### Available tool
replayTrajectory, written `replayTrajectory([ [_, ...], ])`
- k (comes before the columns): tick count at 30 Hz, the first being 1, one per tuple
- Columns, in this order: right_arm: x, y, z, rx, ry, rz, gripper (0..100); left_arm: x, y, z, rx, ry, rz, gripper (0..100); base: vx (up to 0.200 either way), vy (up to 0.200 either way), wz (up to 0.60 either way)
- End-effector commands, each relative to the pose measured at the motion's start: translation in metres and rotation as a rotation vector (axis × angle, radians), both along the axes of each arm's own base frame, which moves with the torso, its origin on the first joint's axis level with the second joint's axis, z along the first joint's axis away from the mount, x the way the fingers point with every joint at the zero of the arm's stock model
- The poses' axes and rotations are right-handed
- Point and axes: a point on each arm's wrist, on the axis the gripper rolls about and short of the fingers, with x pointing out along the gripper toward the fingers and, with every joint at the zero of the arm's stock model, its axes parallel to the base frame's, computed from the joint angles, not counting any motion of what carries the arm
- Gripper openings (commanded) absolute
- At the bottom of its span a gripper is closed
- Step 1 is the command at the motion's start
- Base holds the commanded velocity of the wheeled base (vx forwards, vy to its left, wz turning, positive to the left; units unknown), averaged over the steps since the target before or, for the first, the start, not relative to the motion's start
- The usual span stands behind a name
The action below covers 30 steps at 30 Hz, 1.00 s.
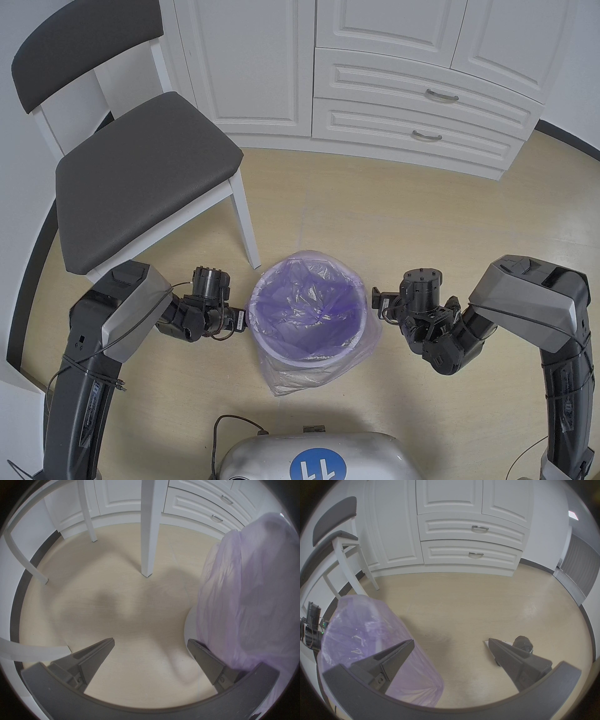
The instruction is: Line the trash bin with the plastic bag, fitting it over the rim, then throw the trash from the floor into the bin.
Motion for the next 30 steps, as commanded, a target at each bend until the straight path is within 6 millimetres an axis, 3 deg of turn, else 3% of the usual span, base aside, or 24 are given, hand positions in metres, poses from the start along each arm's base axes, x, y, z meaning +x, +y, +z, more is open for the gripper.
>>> replayTrajectory([
  [1, 0.015, 0.001, -0.034, 0.010, 0.037, -0.019, 100, -0.011, 0.014, 0.002, 0.000, 0.029, 0.019, 100, 0.000, 0.000, 0.00],
  [5, 0.018, 0.006, -0.048, 0.065, 0.056, 0.007, 100, -0.024, 0.026, 0.009, -0.003, 0.031, 0.031, 100, 0.000, 0.000, 0.00],
  [7, 0.020, 0.009, -0.059, 0.108, 0.077, 0.042, 100, -0.040, 0.041, 0.015, -0.028, 0.018, 0.024, 100, 0.000, 0.000, 0.00],
  [14, 0.027, 0.010, -0.081, 0.111, 0.131, 0.037, 100, -0.057, 0.069, 0.054, -0.061, -0.061, 0.057, 100, 0.000, 0.000, 0.00],
  [24, 0.027, 0.010, -0.083, 0.117, 0.133, 0.033, 100, -0.054, 0.064, 0.081, -0.075, -0.127, 0.045, 100, 0.000, 0.000, 0.00],
  [27, 0.028, 0.009, -0.083, 0.117, 0.133, 0.031, 100, -0.053, 0.055, 0.080, -0.077, -0.129, 0.027, 100, 0.000, 0.000, 0.00],
  [30, 0.028, 0.009, -0.083, 0.117, 0.133, 0.031, 100, -0.053, 0.043, 0.063, -0.074, -0.093, 0.001, 100, 0.000, 0.000, 0.00],
])
